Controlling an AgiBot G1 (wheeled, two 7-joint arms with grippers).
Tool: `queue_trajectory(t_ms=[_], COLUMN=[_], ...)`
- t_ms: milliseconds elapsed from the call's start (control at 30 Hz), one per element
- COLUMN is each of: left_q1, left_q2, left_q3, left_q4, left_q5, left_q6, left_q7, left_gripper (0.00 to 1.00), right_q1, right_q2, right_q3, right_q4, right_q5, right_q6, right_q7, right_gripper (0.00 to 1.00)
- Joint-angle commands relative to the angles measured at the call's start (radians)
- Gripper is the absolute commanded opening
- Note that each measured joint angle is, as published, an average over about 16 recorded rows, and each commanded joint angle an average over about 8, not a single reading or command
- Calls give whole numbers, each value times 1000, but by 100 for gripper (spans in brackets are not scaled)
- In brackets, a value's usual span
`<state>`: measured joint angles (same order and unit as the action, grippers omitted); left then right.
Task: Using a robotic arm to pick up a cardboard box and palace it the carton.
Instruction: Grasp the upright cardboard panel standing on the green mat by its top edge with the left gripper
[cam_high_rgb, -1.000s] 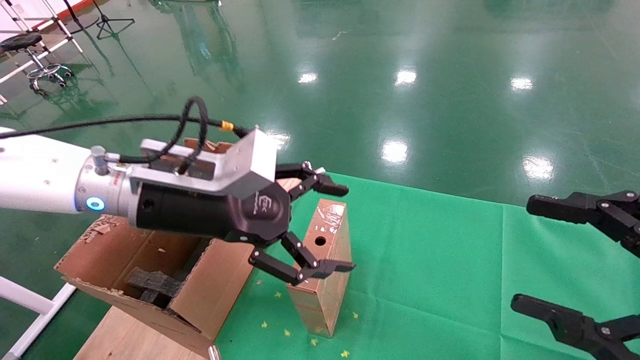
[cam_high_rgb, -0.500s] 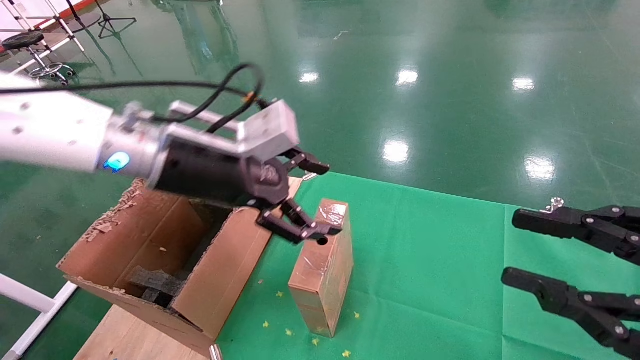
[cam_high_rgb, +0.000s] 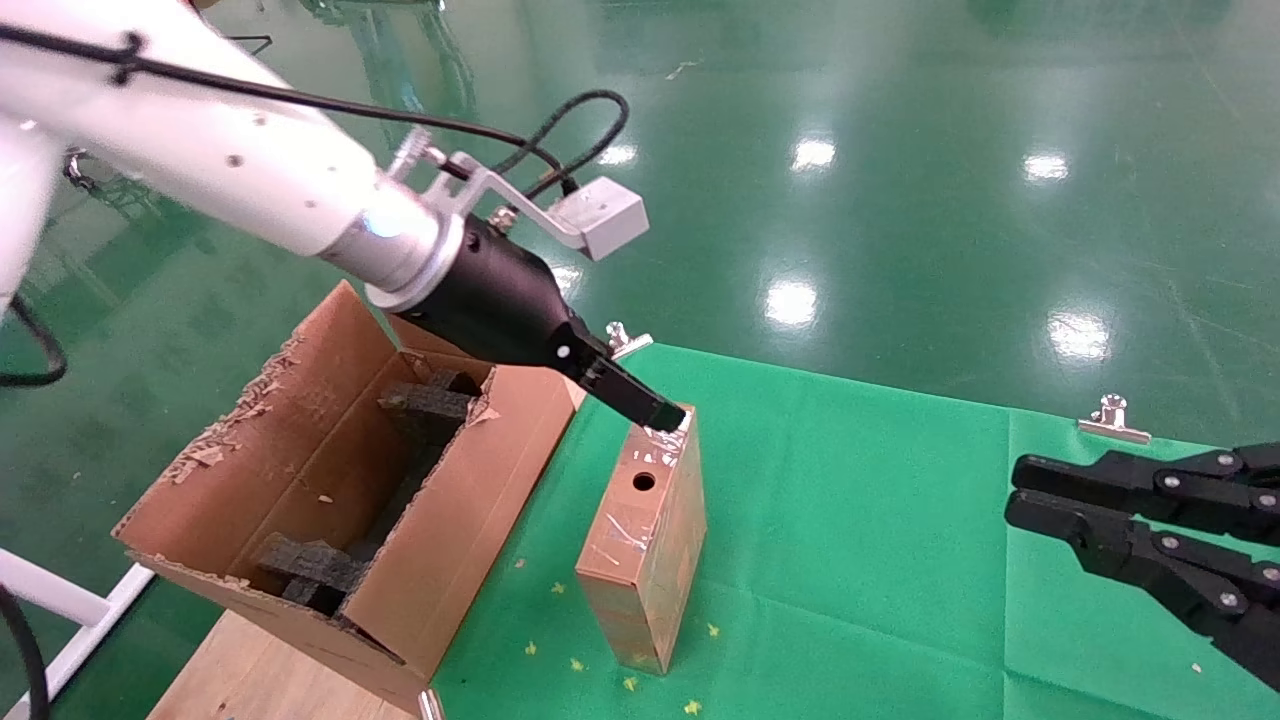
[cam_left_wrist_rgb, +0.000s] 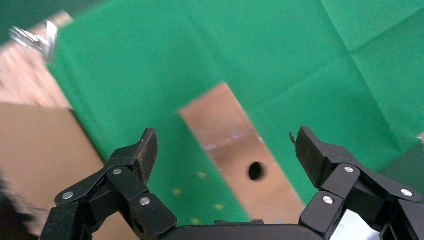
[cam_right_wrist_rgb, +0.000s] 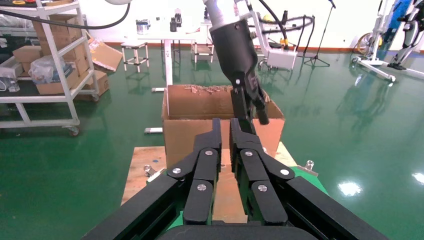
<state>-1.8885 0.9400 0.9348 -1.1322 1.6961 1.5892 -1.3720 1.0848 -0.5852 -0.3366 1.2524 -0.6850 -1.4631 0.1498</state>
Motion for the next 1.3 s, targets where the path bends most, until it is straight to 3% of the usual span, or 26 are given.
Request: queue_trajectory(t_ms=[33,367,867,933,1033,1067,1167,1200,1300], left_q1=[-28,-62,-43,-42,-41,-41,-41,-41,-41], left_q2=[28,110,210,219,232,235,241,241,238], left_q3=[59,228,309,314,323,326,332,332,330], left_q4=[31,174,329,341,354,356,361,361,359], left_q5=[0,-60,-61,-63,-63,-63,-61,-61,-61], left_q6=[1,-9,-35,-35,-32,-30,-27,-27,-27], left_q7=[-59,-186,-148,-135,-116,-111,-104,-105,-108], left_gripper=[100,100,100,100,100,97,59,47,9], right_q1=[0,0,0,0,0,0,0,0,0], right_q2=[0,0,0,0,0,0,0,0,0], right_q3=[0,0,0,0,0,0,0,0,0], right_q4=[0,0,0,0,0,0,0,0,0], right_q5=[0,0,0,0,0,0,0,0,0], right_q6=[0,0,0,0,0,0,0,0,0], right_q7=[0,0,0,0,0,0,0,0,0], right_gripper=[0,0,0,11,48,61,96,100,100])
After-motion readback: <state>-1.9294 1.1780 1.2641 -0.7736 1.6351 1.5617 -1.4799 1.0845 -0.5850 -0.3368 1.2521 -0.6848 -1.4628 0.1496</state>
